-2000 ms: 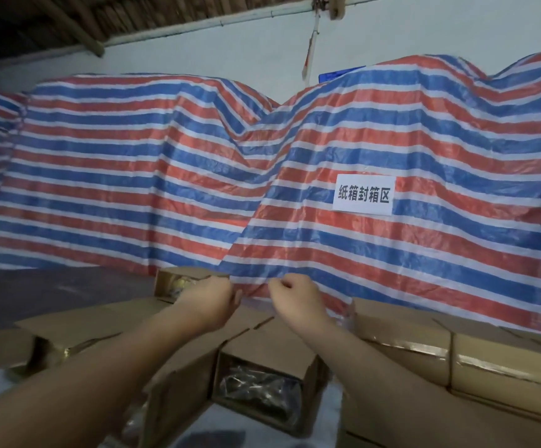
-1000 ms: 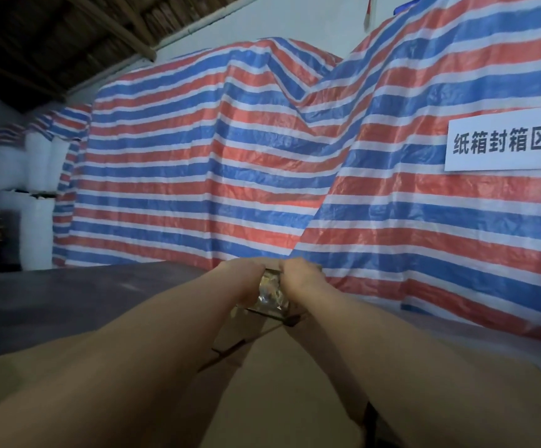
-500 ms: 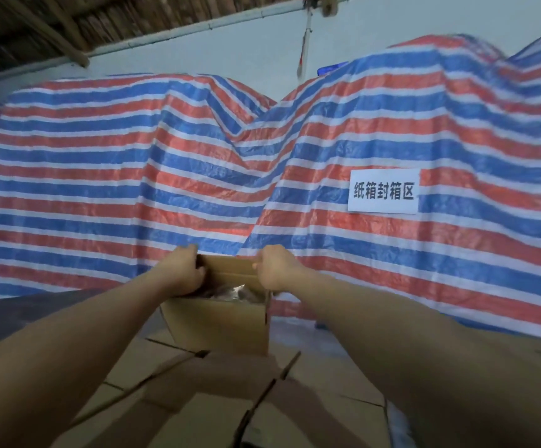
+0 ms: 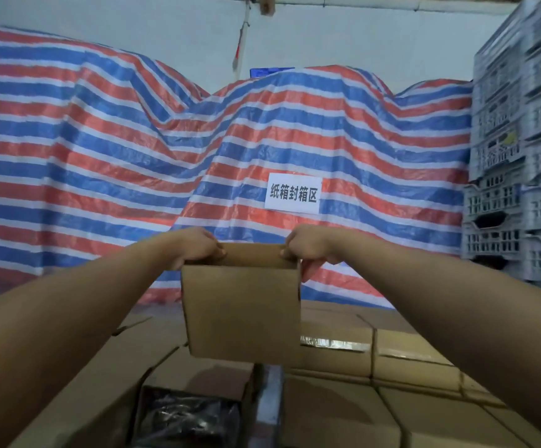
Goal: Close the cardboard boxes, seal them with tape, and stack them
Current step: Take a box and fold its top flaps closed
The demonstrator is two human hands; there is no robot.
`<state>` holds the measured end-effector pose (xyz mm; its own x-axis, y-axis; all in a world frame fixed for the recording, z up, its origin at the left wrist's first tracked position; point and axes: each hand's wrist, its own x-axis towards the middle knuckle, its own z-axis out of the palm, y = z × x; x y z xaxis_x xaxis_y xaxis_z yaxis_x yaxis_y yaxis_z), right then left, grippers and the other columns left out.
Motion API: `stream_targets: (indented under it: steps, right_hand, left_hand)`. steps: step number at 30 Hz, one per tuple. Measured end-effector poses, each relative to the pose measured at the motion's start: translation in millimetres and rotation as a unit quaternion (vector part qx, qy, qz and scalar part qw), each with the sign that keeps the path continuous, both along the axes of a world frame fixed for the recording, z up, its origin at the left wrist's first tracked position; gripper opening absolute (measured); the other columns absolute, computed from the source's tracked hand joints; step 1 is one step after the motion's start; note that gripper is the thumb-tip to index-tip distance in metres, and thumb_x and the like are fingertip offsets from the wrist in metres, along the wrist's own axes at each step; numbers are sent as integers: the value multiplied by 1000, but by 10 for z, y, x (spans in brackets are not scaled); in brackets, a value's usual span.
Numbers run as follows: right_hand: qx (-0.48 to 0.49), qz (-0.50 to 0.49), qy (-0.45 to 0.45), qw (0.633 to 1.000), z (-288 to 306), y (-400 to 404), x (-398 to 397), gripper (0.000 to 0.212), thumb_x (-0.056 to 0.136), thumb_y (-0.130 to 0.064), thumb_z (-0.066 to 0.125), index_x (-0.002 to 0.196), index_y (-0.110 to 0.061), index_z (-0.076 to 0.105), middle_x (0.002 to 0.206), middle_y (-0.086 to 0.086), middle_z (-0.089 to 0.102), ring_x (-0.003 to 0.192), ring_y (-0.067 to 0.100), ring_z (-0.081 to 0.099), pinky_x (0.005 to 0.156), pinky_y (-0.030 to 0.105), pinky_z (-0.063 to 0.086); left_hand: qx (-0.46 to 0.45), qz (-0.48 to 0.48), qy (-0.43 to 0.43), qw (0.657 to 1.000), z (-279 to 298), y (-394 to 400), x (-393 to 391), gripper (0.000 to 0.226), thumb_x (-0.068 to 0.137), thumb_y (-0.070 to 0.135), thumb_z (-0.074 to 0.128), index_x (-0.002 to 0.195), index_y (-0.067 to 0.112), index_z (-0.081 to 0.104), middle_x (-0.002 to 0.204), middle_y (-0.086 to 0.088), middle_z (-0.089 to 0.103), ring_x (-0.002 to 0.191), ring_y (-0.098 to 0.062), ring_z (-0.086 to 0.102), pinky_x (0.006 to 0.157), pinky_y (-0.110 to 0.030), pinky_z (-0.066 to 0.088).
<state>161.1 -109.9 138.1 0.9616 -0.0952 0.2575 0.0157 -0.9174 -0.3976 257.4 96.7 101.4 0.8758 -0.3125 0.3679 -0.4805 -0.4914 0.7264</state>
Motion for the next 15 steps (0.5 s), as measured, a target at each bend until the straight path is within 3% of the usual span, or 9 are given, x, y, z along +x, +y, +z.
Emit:
stream_targets:
  steps: [2,5,6,9,10,11,13,15]
  right_hand:
    - [10,-8,30,999,51,-135,-218,21,105,-8,43,94,0,59,88,21,65,49,22,69,53,31,60]
    - [6,-26,70,997,94,-326,-451,24,105,-10,45,110,7,62,103,25,69,64,27,73,61,33,62]
    - [6,-32,84,996,89,-388,-518,26,105,-9,44,111,8,63,105,26,69,69,28,73,63,34,63]
    - [17,-51,101,993,38,-581,-673,24,104,-6,44,98,3,66,103,27,70,71,29,72,67,35,64]
    - [24,-61,99,993,11,-651,-713,23,104,-6,44,95,1,65,101,27,70,69,28,72,70,36,64]
    - [30,-71,95,992,-21,-721,-751,22,104,-7,45,97,0,64,97,25,70,68,27,71,71,36,64]
    - [48,-85,90,991,-106,-872,-829,23,105,-10,45,112,6,60,90,22,69,68,27,70,71,35,63]
    - [68,-93,91,989,-200,-1016,-927,30,105,-12,45,123,10,56,100,23,69,73,28,71,71,34,63]
  left_hand:
    - [15,-16,21,1000,-1,-122,-194,15,96,19,60,106,10,67,99,-11,69,87,-21,67,70,-30,57]
    - [55,-34,39,997,-29,-304,-374,21,95,27,61,107,11,70,101,-10,73,95,-24,70,91,-41,56]
    - [73,-37,37,996,-40,-383,-410,22,95,29,61,106,14,71,101,-7,73,95,-22,70,88,-40,56]
    - [85,-44,40,995,-82,-643,-496,19,95,32,61,106,21,70,97,1,73,83,-11,69,53,-19,52]
    - [83,-47,45,994,-90,-730,-507,19,95,32,61,107,21,70,97,1,73,82,-11,69,48,-18,50]
    - [81,-53,53,994,-101,-813,-520,19,95,32,62,107,20,71,97,0,73,83,-12,70,50,-20,51]
    - [85,-68,60,992,-122,-975,-563,20,94,31,63,106,18,71,98,-3,74,89,-18,71,70,-30,57]
    - [82,-78,60,992,-153,-1131,-640,19,93,29,64,105,17,71,101,-7,73,94,-23,70,87,-41,56]
